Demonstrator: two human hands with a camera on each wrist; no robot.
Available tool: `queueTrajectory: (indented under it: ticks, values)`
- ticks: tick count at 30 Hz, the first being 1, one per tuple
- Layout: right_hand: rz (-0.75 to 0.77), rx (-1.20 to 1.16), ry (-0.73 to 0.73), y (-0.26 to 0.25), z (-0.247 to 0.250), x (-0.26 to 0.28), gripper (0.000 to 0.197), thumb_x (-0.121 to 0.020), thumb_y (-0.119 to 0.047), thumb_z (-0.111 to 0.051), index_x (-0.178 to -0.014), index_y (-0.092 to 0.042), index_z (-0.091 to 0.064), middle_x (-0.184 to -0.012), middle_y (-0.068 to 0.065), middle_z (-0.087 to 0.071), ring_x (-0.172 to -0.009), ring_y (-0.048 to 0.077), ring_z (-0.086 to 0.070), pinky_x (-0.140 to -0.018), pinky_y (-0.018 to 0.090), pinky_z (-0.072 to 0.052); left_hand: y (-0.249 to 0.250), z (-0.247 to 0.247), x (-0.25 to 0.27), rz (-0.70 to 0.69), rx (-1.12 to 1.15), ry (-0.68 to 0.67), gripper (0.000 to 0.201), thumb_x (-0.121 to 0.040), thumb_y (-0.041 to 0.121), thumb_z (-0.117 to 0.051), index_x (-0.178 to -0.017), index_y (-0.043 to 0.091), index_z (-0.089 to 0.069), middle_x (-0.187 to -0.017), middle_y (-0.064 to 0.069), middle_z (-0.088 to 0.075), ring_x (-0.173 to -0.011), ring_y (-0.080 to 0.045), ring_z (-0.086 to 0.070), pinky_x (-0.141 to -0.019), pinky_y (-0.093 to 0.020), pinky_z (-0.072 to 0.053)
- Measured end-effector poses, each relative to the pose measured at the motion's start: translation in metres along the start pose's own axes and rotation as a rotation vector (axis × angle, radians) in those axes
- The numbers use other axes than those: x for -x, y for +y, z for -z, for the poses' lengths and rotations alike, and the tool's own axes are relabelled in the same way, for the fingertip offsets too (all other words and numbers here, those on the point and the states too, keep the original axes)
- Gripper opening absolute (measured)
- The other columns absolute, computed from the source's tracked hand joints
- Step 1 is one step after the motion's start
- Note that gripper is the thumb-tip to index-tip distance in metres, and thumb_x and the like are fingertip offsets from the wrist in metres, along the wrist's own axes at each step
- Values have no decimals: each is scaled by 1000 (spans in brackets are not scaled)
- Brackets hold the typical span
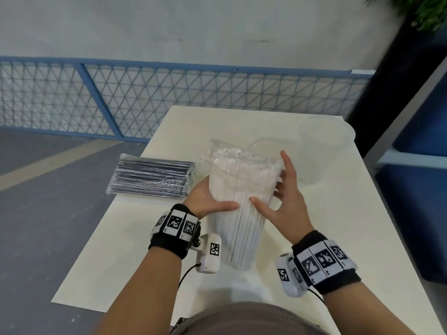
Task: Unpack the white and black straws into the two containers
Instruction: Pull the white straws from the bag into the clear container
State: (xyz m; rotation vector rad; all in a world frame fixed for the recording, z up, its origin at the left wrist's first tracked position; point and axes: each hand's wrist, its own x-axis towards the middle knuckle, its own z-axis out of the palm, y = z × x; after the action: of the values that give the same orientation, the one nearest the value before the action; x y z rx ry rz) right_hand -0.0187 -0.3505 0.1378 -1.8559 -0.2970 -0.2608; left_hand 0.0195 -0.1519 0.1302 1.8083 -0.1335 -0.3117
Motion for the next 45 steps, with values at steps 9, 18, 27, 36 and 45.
queueTrajectory:
  ticks: [9, 18, 27, 36, 45]
  values:
    - [587, 559, 126, 6, 20, -11, 8, -88, -24, -60, -88, -17, -65, -135, 3, -46, -132, 25, -38, -109, 26, -31, 3, -4, -2, 6, -29, -15, 55, -58, 10, -86, -96, 31, -52, -95, 17, -61, -93, -3, -59, -75, -12, -47]
    - [397, 473, 206, -20, 22, -21, 9, -92, -25, -49, -92, -24, -58, -84, -2, -71, -75, 9, -59, -68, 17, -44, 5, -3, 1, 6, -183, -7, 63, -56, 18, -88, -105, 27, -50, -92, 21, -57, -88, 6, -54, -69, -5, -43]
    - [-2, 148, 420, -45, 53, -76, 10, -92, -20, -52, -84, -22, -47, -79, -9, -66, -65, 12, -67, -70, 33, -51, 7, 6, 9, 20, -149, 31, 88, -33, 43, -87, -113, 22, -59, -109, 5, -68, -106, -13, -63, -95, -40, -50]
    - [315, 523, -137, -75, 17, -59, 21, -93, -16, -49, -105, -13, -66, -105, 0, -69, -98, 12, -61, -87, 18, -41, 3, 11, 10, -59, -74, 227, 92, -29, 43, -86, -112, 22, -55, -107, 3, -67, -103, -14, -62, -87, -34, -52]
    - [223, 779, -607, -86, -6, -78, 50, -80, -27, -68, -127, -20, -53, -125, -3, -54, -111, 20, -45, -92, 28, -37, -1, 13, 8, -80, -173, 231, 103, -30, 42, -89, -121, 33, -41, -107, 11, -58, -107, -16, -55, -89, -33, -46]
